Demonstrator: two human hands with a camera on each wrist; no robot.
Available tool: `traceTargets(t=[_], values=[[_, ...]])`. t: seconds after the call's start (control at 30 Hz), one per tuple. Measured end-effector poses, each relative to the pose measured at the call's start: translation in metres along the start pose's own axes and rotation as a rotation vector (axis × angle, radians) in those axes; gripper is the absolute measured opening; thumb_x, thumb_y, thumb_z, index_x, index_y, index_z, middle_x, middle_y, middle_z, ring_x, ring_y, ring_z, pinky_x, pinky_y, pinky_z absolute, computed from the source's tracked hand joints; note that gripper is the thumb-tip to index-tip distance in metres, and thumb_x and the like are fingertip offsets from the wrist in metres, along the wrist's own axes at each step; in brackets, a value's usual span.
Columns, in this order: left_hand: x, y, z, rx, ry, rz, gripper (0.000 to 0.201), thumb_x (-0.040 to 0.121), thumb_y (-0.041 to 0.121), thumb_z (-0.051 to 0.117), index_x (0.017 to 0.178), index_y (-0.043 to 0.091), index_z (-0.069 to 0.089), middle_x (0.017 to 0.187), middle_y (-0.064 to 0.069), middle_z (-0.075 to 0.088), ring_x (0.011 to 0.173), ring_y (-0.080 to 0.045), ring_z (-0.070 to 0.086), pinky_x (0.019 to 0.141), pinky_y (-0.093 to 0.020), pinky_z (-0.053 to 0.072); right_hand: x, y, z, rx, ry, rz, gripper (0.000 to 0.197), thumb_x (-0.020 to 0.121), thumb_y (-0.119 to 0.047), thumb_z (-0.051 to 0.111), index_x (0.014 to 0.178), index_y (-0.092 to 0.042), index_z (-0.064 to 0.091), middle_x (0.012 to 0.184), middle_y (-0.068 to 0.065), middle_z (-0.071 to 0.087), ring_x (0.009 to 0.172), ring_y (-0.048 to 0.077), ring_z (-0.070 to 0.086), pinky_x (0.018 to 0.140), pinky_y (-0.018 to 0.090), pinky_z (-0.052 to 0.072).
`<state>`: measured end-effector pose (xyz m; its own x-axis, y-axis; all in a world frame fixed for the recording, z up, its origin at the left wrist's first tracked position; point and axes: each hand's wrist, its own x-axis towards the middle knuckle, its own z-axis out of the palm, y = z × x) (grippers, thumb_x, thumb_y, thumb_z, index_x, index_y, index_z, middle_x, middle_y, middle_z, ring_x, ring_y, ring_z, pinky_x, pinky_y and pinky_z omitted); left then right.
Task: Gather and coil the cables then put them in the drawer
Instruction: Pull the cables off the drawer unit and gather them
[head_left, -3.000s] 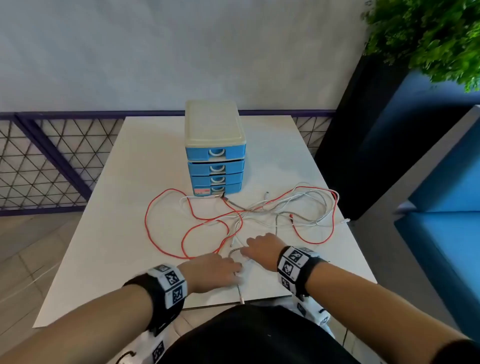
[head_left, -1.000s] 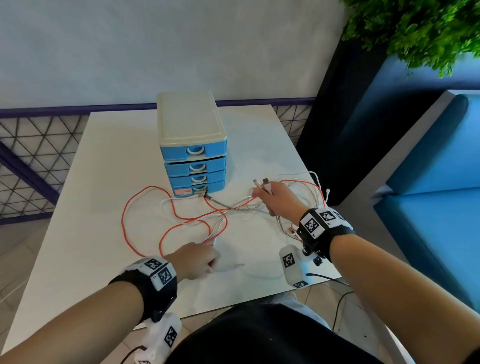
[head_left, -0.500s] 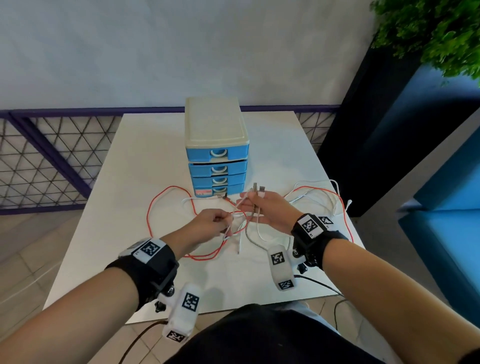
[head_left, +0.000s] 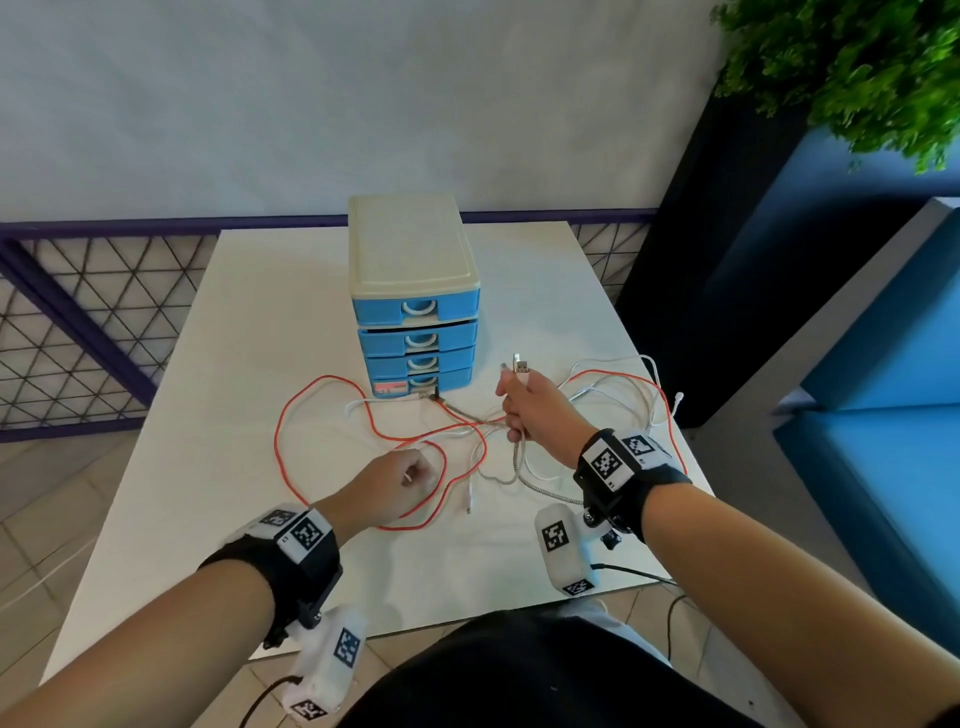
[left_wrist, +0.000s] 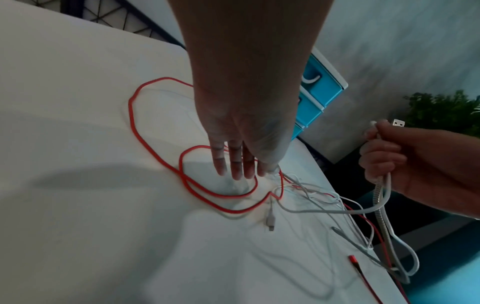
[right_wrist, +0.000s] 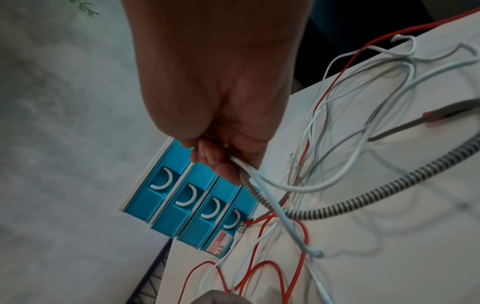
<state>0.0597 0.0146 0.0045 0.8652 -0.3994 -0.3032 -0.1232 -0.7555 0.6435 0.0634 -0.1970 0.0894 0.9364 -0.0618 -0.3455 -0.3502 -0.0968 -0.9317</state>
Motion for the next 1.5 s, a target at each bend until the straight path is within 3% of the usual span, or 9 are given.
traceTargets(t=[0.13, 0.47, 0.63, 0.7, 0.8, 1.07, 1.2, 1.33, 1.5], values=[[0.01, 0.017, 0.006, 0.037, 0.047, 0.134, 0.012, 0.087, 0.029, 0.06, 0.09, 0.018, 0.063, 0.09, 0.004, 0.066, 0.082, -0.013, 0.059, 0.08, -0.035, 0.053, -0.004, 0.001, -0.005, -0.015, -0.015, 0.015, 0.025, 0.102, -0.026, 0.04, 0.079, -0.017, 0.038, 0.059, -0.003, 0.033, 0.046, 0.01, 0.032, 0.05, 0.027, 0.041], [0.027, 0.033, 0.016, 0.338, -0.325, 0.055, 0.023, 0.083, 0.029, 0.061, 0.073, 0.01, 0.055, 0.074, -0.006, 0.055, 0.071, -0.021, 0.052, 0.064, -0.027, 0.037, -0.001, 0.005, -0.003, -0.092, -0.041, 0.082, 0.025, 0.101, -0.018, 0.037, 0.077, -0.015, 0.038, 0.059, 0.001, 0.035, 0.04, 0.009, 0.034, 0.042, 0.023, 0.039], [0.025, 0.04, 0.006, 0.016, -0.225, -0.059, 0.027, 0.093, 0.019, 0.049, 0.067, 0.015, 0.056, 0.068, -0.004, 0.066, 0.055, -0.015, 0.056, 0.051, -0.016, 0.044, -0.004, 0.012, -0.002, -0.239, -0.249, 0.286, 0.024, 0.103, -0.017, 0.032, 0.081, -0.011, 0.04, 0.072, 0.014, 0.062, 0.049, 0.015, 0.061, 0.049, 0.025, 0.05], [0.018, 0.054, -0.002, -0.247, -0.195, -0.088, 0.018, 0.095, 0.017, 0.05, 0.08, 0.01, 0.056, 0.073, -0.009, 0.069, 0.058, -0.017, 0.06, 0.055, -0.018, 0.049, -0.007, 0.015, 0.004, -0.225, -0.309, 0.366, 0.021, 0.102, -0.015, 0.033, 0.083, -0.009, 0.041, 0.078, 0.018, 0.064, 0.067, 0.023, 0.066, 0.062, 0.032, 0.054], [0.005, 0.067, -0.013, -0.407, -0.285, -0.04, 0.013, 0.094, 0.019, 0.055, 0.087, 0.009, 0.054, 0.076, -0.009, 0.07, 0.06, -0.015, 0.063, 0.061, -0.023, 0.053, -0.002, 0.015, 0.017, -0.031, -0.223, 0.322, 0.024, 0.1, -0.01, 0.037, 0.078, -0.008, 0.047, 0.065, 0.011, 0.06, 0.062, 0.023, 0.06, 0.067, 0.036, 0.051], [-0.024, 0.037, -0.023, -0.167, -0.451, 0.057, 0.018, 0.09, 0.02, 0.062, 0.075, 0.018, 0.051, 0.084, -0.007, 0.074, 0.067, -0.014, 0.064, 0.069, -0.025, 0.05, 0.009, 0.006, 0.038, 0.219, -0.211, 0.253, 0.014, 0.1, -0.01, 0.045, 0.098, 0.001, 0.053, 0.067, 0.006, 0.05, 0.054, 0.013, 0.053, 0.054, 0.024, 0.045], [-0.032, 0.023, -0.033, -0.02, -0.539, 0.05, 0.012, 0.087, 0.029, 0.065, 0.084, 0.019, 0.07, 0.083, 0.007, 0.073, 0.077, -0.007, 0.065, 0.077, -0.019, 0.048, 0.007, 0.007, 0.045, 0.177, -0.195, 0.223, 0.018, 0.102, -0.011, 0.041, 0.101, 0.0, 0.055, 0.067, 0.003, 0.047, 0.056, 0.011, 0.046, 0.047, 0.018, 0.042], [-0.031, 0.023, -0.042, -0.389, -0.356, -0.155, 0.033, 0.098, 0.036, 0.042, 0.109, 0.015, 0.065, 0.103, 0.005, 0.07, 0.098, -0.012, 0.064, 0.086, -0.028, 0.051, 0.001, 0.006, 0.046, 0.055, -0.276, 0.172, 0.017, 0.101, -0.01, 0.041, 0.101, -0.002, 0.056, 0.067, 0.003, 0.047, 0.056, 0.011, 0.046, 0.049, 0.02, 0.039], [-0.007, 0.033, -0.053, -1.165, 0.125, -0.385, 0.026, 0.102, 0.025, 0.037, 0.121, 0.01, 0.046, 0.1, -0.014, 0.067, 0.087, -0.022, 0.064, 0.077, -0.034, 0.053, -0.009, 0.007, 0.05, -0.147, -0.492, 0.115, 0.017, 0.101, -0.013, 0.045, 0.092, -0.006, 0.057, 0.069, 0.001, 0.054, 0.05, 0.006, 0.052, 0.05, 0.02, 0.04]])
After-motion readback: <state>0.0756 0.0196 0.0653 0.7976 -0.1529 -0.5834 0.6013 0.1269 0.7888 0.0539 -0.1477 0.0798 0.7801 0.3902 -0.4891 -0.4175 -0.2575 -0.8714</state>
